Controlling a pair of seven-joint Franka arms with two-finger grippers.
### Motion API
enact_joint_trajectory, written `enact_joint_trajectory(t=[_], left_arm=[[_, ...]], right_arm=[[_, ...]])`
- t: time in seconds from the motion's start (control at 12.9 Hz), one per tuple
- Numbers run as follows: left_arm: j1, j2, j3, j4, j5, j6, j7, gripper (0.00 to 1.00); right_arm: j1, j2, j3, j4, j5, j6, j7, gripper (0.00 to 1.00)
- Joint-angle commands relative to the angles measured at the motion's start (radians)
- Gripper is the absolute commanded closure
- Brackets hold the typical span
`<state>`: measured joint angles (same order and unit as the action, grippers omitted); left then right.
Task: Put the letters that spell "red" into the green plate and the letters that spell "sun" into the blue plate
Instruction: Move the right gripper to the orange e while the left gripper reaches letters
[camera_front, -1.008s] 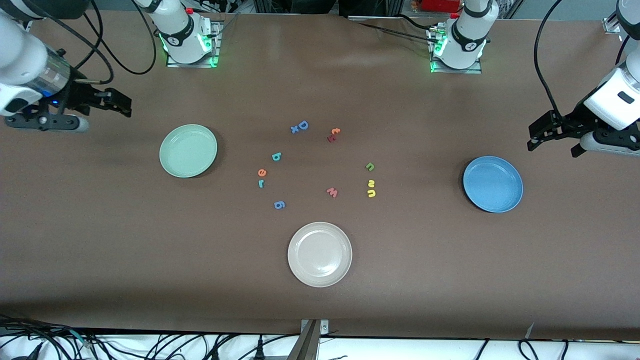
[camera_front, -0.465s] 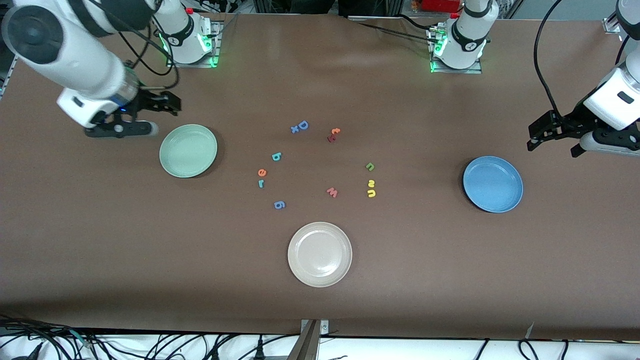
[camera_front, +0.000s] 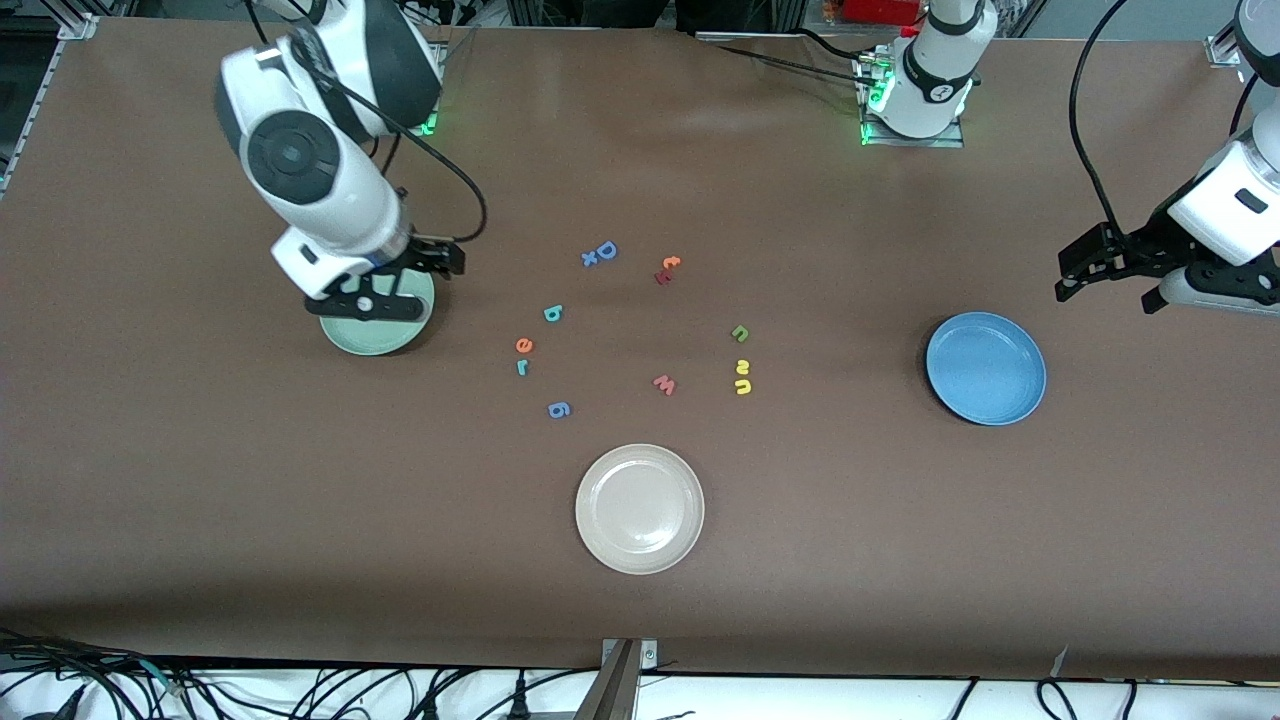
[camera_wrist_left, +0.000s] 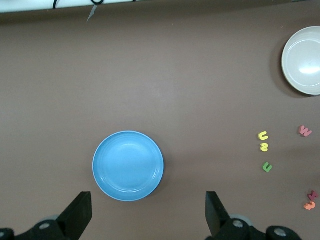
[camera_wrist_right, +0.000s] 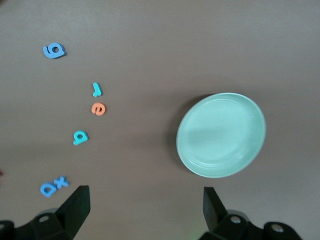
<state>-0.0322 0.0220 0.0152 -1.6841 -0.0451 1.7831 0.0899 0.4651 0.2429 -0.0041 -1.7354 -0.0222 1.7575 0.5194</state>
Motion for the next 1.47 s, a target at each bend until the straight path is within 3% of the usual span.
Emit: enact_joint_trajectory(t=[0.0, 0.16, 0.54, 0.85, 1.09, 1.4], left_arm=[[0.015, 0.001, 0.002, -0.017, -0.013, -0.011, 0.013, 0.0], [0.014, -0.007, -0.004, -0.048, -0.019, -0.01, -0.004, 0.0], [0.012, -0.004, -0.141, -0.144, -0.013, 0.047, -0.228, 0.01], [-0.005, 0.028, -0.213, -0.244, -0.018, 0.175, -0.236, 0.03], [-0.034, 0.091, -0.277, -0.264, -0.013, 0.249, -0.428, 0.01], [-0.104, 0.174, -0.281, -0.285, -0.012, 0.347, -0.498, 0.0]], right_arm=[[0.039, 0.102, -0.01, 0.007, 0.007, 0.074, 0.08, 0.0], [0.081, 0.188, -0.01, 0.007, 0.002, 0.16, 0.19, 0.0], [0.106, 0.315, -0.01, 0.002, 0.013, 0.396, 0.274, 0.01], [0.106, 0.343, -0.01, -0.016, 0.013, 0.471, 0.309, 0.19], [0.113, 0.355, -0.01, -0.025, 0.013, 0.482, 0.311, 0.33], [0.122, 0.371, -0.01, -0.051, 0.013, 0.519, 0.381, 0.35]])
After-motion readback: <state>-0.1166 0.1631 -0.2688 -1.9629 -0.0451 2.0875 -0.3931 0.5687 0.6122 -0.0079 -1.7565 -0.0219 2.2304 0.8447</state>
